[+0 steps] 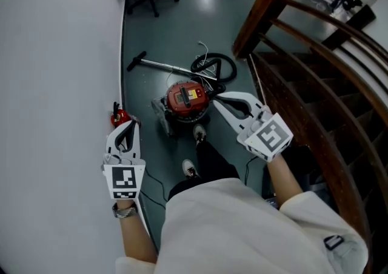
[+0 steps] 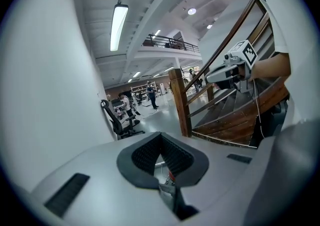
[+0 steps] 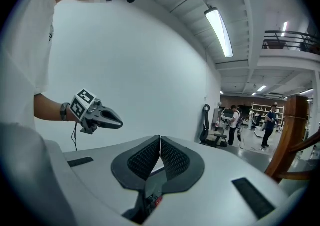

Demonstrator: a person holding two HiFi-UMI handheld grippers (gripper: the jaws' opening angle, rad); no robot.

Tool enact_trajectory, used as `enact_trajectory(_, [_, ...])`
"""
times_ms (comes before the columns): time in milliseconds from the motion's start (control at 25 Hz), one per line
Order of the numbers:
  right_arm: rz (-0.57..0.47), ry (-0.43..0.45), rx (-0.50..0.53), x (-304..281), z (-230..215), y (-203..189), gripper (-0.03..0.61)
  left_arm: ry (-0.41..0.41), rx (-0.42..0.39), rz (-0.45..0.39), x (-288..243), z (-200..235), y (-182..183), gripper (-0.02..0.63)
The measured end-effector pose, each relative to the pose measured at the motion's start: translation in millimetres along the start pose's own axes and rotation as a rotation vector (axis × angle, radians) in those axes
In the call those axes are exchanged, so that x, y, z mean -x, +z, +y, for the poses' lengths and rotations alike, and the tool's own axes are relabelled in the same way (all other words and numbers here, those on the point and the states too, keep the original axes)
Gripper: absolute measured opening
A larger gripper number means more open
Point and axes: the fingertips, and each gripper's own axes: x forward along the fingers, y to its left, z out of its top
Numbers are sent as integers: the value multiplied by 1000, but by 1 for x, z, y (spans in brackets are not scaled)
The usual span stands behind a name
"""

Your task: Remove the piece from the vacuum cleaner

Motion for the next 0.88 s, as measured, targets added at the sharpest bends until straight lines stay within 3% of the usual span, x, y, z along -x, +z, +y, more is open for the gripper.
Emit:
enact_trajectory(240, [61, -7, -29, -30, -23, -32, 31, -45, -42, 59, -27, -6, -21, 2])
enact_trajectory(440, [100, 8, -84, -57, -46, -72, 31, -66, -10, 95, -69, -7, -50, 2])
enact_trajectory(680, [198, 54, -135, -107, -64, -144, 31, -81, 86, 169, -117, -11, -106, 2])
enact_trajectory(880, [242, 74, -161, -143, -79, -183, 31, -30, 191, 196, -157, 4, -138, 2])
